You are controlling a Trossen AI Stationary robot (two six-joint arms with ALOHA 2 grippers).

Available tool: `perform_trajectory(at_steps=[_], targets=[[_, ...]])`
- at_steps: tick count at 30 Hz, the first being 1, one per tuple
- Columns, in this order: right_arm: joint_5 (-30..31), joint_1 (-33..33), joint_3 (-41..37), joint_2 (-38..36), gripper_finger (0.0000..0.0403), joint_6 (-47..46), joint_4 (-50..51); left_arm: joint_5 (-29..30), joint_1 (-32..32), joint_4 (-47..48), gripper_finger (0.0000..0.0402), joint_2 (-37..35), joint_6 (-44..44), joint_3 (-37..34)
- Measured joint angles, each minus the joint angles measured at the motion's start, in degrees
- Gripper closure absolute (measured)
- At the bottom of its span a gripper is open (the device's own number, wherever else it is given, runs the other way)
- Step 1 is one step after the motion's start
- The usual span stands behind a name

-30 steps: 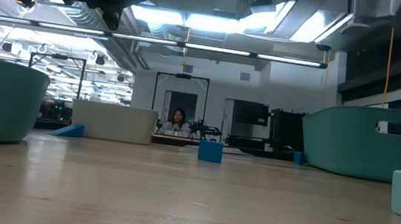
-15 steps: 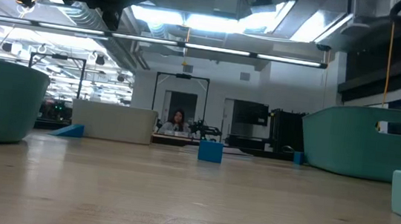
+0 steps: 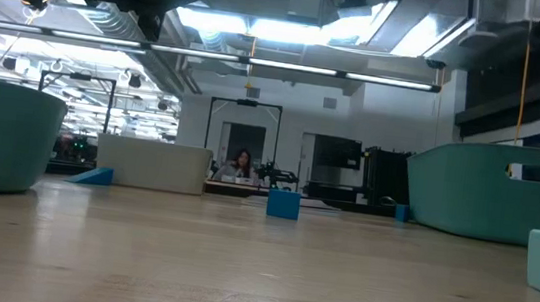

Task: Sort & place blocks by color
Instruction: Put the light blue block into the right green bin

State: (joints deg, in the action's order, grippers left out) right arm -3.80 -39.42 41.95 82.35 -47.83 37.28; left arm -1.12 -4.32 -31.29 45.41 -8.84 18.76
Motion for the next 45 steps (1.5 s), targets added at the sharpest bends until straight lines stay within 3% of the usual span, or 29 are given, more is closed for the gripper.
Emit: perform_trajectory(at_steps=[31,37,45], targets=[[4.4,0.0,-0.3,0.3,0.0123,0.1,2.6,0.0,0.0,0.0,0.0402,0.0,0.0,0.0],[5.7,0.0,-0.3,0.3,0.0163,-0.9,3.9,0.1,0.0,-0.4,0.0402,0.0,0.0,0.0],[7.6,0.0,-0.8,0.0,0.0272,-1.4,3.0,0.2,0.0,-0.5,0.0402,0.0,-0.1,0.0]])
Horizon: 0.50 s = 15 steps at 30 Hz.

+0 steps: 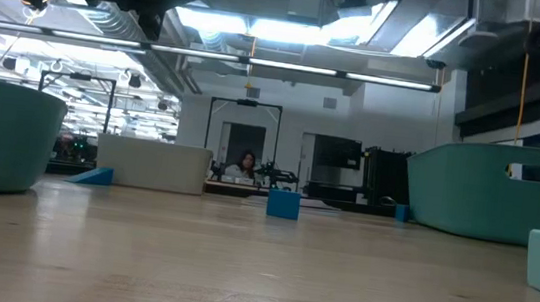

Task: Sort & place blocks by color
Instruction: Put the light blue block into the right green bin

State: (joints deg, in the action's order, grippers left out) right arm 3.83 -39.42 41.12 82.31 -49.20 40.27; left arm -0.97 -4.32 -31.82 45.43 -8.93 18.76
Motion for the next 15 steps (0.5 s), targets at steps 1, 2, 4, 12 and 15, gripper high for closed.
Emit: perform_trajectory(at_steps=[1,2,4,12,15], targets=[[0.3,0.0,0.0,0.0,0.0274,0.2,0.0,0.0,0.0,-0.1,0.0402,0.0,0.0,0.0],[0.8,0.0,0.0,0.0,0.0274,0.6,0.0,0.0,0.0,-0.3,0.0402,0.0,0.0,0.0],[1.3,0.1,0.0,0.0,0.0274,1.3,-0.1,0.0,0.0,-0.7,0.0402,0.0,0.0,0.0],[4.8,1.6,0.2,0.2,0.0274,1.8,-0.2,-0.4,0.0,-1.7,0.0402,0.0,0.0,0.0],[4.8,2.2,0.2,0.2,0.0274,2.0,-0.2,-1.4,0.0,-1.7,0.0402,0.0,0.0,0.0]])
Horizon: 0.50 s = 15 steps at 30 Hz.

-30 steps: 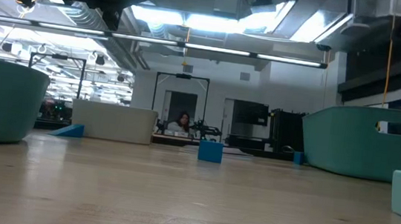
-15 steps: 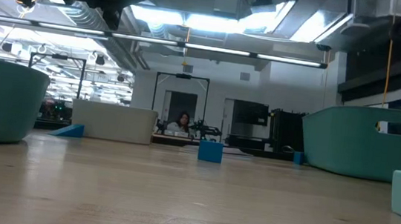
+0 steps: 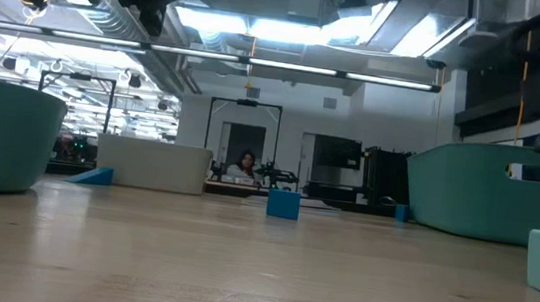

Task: Sort & place blocks by color
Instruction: Put the light blue block into the right green bin

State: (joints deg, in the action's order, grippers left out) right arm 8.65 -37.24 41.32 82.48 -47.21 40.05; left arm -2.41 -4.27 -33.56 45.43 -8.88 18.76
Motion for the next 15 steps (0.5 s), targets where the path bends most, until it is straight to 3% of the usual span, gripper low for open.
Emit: perform_trajectory(at_steps=[7,15], targets=[[2.3,2.3,1.3,0.1,0.0274,4.5,2.2,0.0,0.0,0.0,0.0402,0.0,0.0,0.0],[7.3,5.3,8.3,-0.4,0.0274,10.2,16.3,-0.1,0.0,0.0,0.0402,0.0,0.0,0.0]])
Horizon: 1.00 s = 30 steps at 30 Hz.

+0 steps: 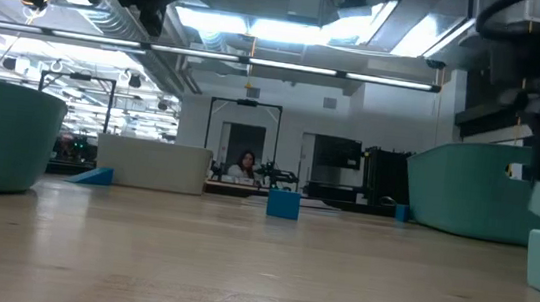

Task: Sort & place blocks by color
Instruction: Put the light blue block into the right green bin

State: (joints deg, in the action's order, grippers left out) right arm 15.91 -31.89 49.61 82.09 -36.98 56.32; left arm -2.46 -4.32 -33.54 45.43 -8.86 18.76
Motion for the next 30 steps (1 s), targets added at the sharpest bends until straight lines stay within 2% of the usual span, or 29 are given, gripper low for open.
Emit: perform_trajectory(at_steps=[10,18,30], targets=[[2.3,7.8,1.0,-9.4,0.0274,8.5,5.6,0.0,0.0,0.1,0.0402,0.0,0.0,0.0],[2.6,16.8,1.0,-17.6,0.0274,18.0,6.7,0.0,0.0,0.1,0.0402,0.0,0.0,0.0],[2.2,31.3,1.1,-22.8,0.0274,34.8,2.9,0.0,0.0,0.1,0.0402,0.0,-0.6,0.0]])
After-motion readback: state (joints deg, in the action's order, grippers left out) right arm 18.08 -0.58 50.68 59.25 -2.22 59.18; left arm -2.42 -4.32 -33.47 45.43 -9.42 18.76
